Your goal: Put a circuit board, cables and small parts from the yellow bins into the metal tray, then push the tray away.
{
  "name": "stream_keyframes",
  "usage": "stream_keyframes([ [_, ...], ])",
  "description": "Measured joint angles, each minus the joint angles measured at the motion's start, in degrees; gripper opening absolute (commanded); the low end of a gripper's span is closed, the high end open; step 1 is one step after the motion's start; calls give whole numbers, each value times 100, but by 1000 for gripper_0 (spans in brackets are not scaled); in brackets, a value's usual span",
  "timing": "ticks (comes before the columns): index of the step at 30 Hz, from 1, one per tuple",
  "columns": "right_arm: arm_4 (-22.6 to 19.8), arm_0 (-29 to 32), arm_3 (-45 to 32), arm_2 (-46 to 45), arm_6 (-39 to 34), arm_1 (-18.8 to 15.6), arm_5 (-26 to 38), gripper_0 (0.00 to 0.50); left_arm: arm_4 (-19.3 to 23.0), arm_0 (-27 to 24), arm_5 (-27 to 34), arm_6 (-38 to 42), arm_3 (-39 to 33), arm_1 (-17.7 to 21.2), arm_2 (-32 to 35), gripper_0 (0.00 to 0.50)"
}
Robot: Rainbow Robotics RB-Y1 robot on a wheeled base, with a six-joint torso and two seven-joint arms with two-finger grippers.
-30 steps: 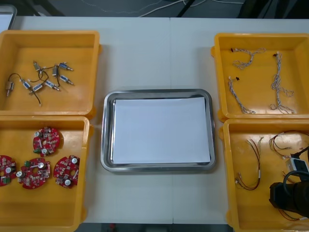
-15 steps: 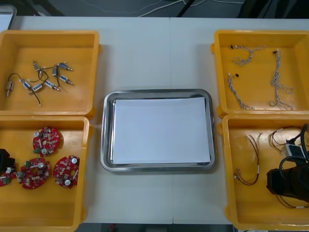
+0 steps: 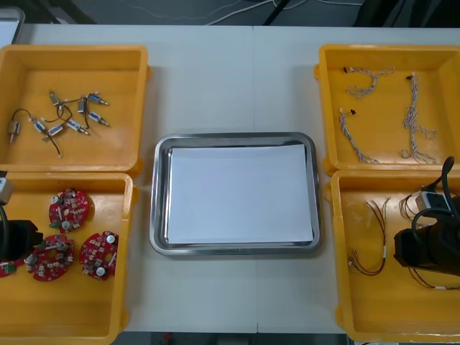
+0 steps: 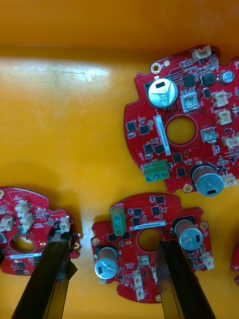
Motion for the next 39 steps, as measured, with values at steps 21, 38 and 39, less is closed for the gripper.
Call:
stream_keyframes([
  [21,271,-409,8,0,-335,772,639,0,-219,-1,-310,0,207,-55,-276,500],
  [38,539,-414,11,-6,-335,1199,862,500,-436,-1,-483,0,357,-187,-351,500],
  [39,539,-414,11,-11,-335,1204,863,500,-445,-1,-503,0,376,-187,-359,500],
])
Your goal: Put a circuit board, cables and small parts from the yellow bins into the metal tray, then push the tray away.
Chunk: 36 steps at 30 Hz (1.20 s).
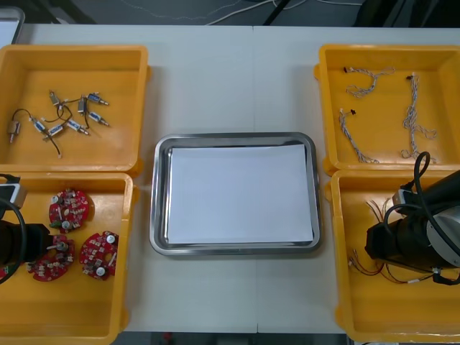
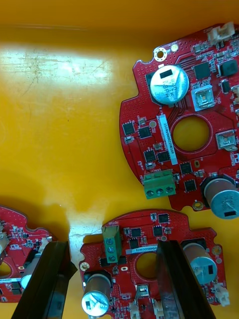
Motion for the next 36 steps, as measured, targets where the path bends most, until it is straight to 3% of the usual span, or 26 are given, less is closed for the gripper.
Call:
stream_keyframes([
  [15,-164,-3,-234,-508,40,14,330,500,-130,0,-224,0,185,-3,-163,500],
  [20,-290,-6,-525,-837,827,14,706,500,-164,0,-247,0,207,-5,-202,498],
  [23,-373,-8,-636,-1082,1797,14,895,500,-187,0,-248,0,215,-5,-219,466],
  [26,-462,-11,-715,-1326,2248,13,1116,500,-198,0,-249,0,223,-5,-224,428],
  [30,-755,-11,-746,-1635,3190,7,1258,500,-212,0,-251,0,234,-6,-224,307],
  [33,-995,-11,-746,-1816,4098,-34,1310,500,-225,0,-260,0,238,-6,-225,281],
  [36,-1137,-6,-746,-1891,4390,-137,1321,500,-243,1,-277,0,242,-7,-225,231],
])
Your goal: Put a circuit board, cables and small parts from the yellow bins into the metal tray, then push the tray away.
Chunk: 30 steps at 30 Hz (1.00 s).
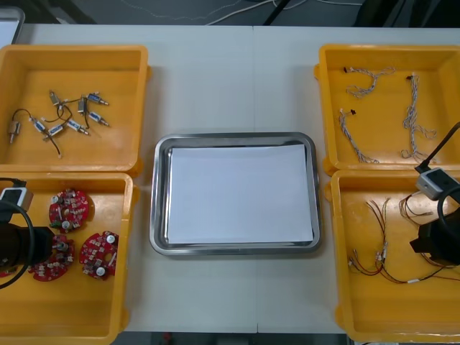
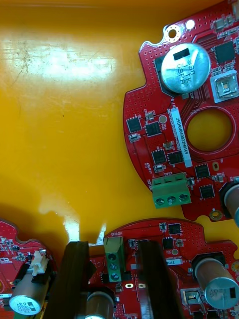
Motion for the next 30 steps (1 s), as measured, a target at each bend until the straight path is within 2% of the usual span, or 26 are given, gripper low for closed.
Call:
stream_keyframes([
  [3,-65,30,-1,-4,163,-167,-10,500,-15,1,-39,0,17,-1,-5,180],
  [5,-95,82,-2,-5,775,-277,-100,500,-33,1,-64,0,24,-1,-17,169],
  [6,-119,122,-3,-5,1167,-331,-183,500,-40,1,-71,0,27,-1,-31,144],
  [8,-159,210,-8,-5,1874,-422,-357,500,-49,1,-90,0,35,-1,-51,31],
  [9,-174,262,-10,-5,2042,-463,-447,500,-51,1,-101,0,39,-1,-58,3],
  [13,-240,506,-22,-25,2212,-582,-943,500,-57,1,-124,0,54,-1,-59,0],
  [19,-316,925,-25,-95,3652,-613,-1552,500,-57,1,-127,0,57,-1,-59,0],
  [25,-354,1375,-26,-106,3823,-660,-2096,500,-18,0,-18,0,34,-1,-43,0],
  [30,-392,1678,-28,-106,4683,-759,-2402,500,138,0,292,0,-64,-1,19,0],
])
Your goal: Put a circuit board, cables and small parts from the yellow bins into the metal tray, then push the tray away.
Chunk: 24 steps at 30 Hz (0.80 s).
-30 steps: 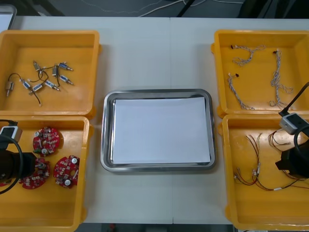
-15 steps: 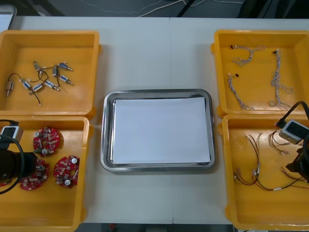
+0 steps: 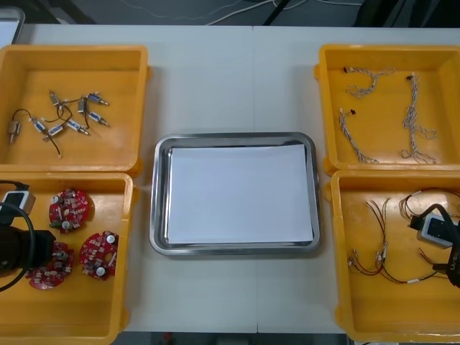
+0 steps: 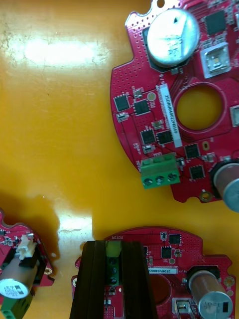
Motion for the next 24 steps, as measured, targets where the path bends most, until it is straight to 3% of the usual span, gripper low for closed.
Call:
stream_keyframes([
  [10,-6,240,15,52,904,-11,-444,500,301,0,745,0,-683,0,426,0],
  [18,137,244,281,508,925,-16,-841,500,493,-86,1418,0,-1198,0,711,0],
  [24,297,288,390,732,927,-19,-919,500,532,-434,1873,0,-1264,0,773,0],
])
